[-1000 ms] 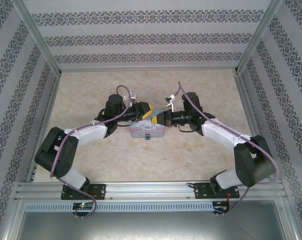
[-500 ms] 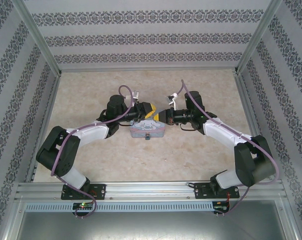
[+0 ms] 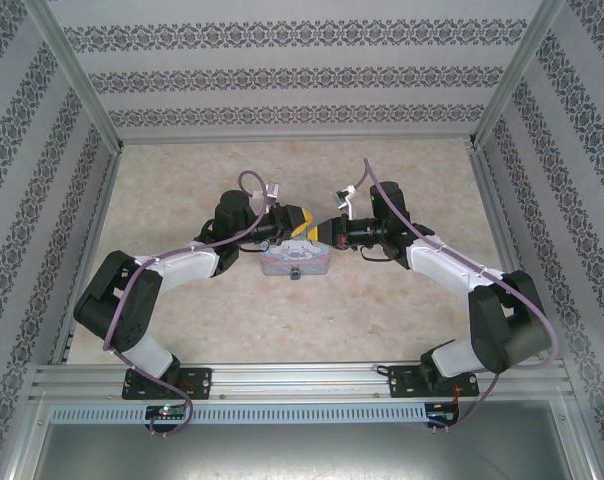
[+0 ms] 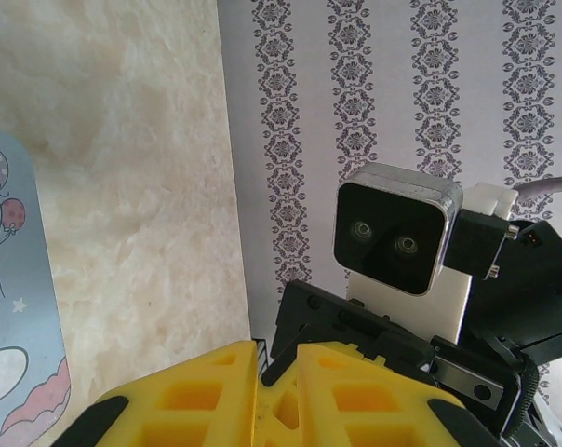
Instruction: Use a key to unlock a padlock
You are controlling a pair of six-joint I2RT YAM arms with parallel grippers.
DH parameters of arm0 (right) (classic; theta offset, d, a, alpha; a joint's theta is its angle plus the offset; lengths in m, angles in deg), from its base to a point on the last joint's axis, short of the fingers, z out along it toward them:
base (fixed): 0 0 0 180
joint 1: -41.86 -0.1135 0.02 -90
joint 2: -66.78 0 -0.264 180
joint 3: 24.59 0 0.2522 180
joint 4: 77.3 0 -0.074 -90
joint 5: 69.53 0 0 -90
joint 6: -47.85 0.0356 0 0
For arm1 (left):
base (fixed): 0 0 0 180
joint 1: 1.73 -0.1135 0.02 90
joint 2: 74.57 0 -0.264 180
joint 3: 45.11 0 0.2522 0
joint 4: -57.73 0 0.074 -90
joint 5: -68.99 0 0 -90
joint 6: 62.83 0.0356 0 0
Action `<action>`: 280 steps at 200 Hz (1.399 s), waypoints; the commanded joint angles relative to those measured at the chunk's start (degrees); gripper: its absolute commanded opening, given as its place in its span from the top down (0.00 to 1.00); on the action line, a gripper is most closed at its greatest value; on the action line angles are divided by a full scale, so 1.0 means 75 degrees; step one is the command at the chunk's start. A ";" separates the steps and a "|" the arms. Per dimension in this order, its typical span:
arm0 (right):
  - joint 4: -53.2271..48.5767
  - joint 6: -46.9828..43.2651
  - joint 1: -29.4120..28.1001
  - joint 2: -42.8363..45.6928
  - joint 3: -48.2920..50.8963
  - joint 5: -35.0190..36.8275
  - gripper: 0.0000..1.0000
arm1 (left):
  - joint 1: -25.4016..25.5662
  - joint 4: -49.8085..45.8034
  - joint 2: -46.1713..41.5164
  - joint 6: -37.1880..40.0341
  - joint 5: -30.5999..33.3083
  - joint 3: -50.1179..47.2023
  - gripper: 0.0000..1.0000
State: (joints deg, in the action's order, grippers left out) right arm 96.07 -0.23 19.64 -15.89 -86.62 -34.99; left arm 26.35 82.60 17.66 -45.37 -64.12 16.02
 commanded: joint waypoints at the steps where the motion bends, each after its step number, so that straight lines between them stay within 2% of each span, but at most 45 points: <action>1: 0.0256 0.0037 0.0091 -0.0062 -0.0256 -0.0116 1.00 | 0.0183 0.0375 0.0085 0.0035 -0.0249 0.0056 0.81; 57: 0.0269 0.0072 0.0115 -0.0061 -0.0272 -0.0105 1.00 | 0.0210 0.0176 0.0175 0.0186 -0.0235 -0.0029 0.83; 118: 0.0267 0.0060 0.0118 -0.0072 -0.0208 -0.0082 1.00 | 0.0210 0.0170 0.0180 0.0212 -0.0169 -0.0106 0.91; 146: 0.0244 0.0046 0.0138 -0.0106 -0.0196 -0.0082 1.00 | 0.0214 0.0161 0.0131 0.0188 -0.0120 -0.0072 1.00; 167: 0.0199 0.0038 0.0168 -0.0119 -0.0194 -0.0063 1.00 | 0.0212 0.0097 0.0043 0.0193 -0.0015 -0.0079 1.00; 171: 0.0177 0.0037 0.0199 -0.0109 -0.0194 -0.0069 0.92 | 0.0211 0.0046 0.0000 0.0202 0.0031 -0.0082 1.00; 180: 0.0133 0.0031 0.0279 -0.0040 -0.0179 -0.0085 0.56 | 0.0208 -0.0130 -0.0078 0.0334 0.0129 -0.0078 1.00; 185: 0.0079 0.0037 0.0342 0.0036 -0.0151 -0.0030 0.42 | 0.0196 -0.0278 -0.0154 0.0425 0.0202 -0.0070 1.00; 198: -0.0055 0.0044 0.0604 0.0320 -0.0043 0.0210 0.18 | 0.0199 -0.0731 -0.0357 0.0738 0.0393 -0.0012 1.00; 209: -0.0170 0.0043 0.0797 0.0553 0.0014 0.0296 0.03 | 0.0197 -0.1180 -0.0540 0.1082 0.0502 0.0103 1.00; 229: -0.0488 -0.0030 0.1040 0.0929 0.0038 0.0591 0.02 | 0.0203 -0.1944 -0.0845 0.1733 0.0687 0.0372 1.00; 259: -0.0694 0.0389 0.1122 0.1346 0.0203 0.1989 0.02 | 0.0198 -0.2683 -0.1104 0.2507 0.0962 0.0788 1.00; 280: -0.0238 0.1067 0.1100 0.1057 0.0214 0.1917 0.02 | 0.0196 -0.2698 -0.1111 0.2657 0.1178 0.0935 1.00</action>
State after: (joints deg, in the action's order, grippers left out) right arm 92.55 2.24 27.77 -6.29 -86.49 -24.32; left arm 27.20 65.95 10.77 -31.12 -58.07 20.85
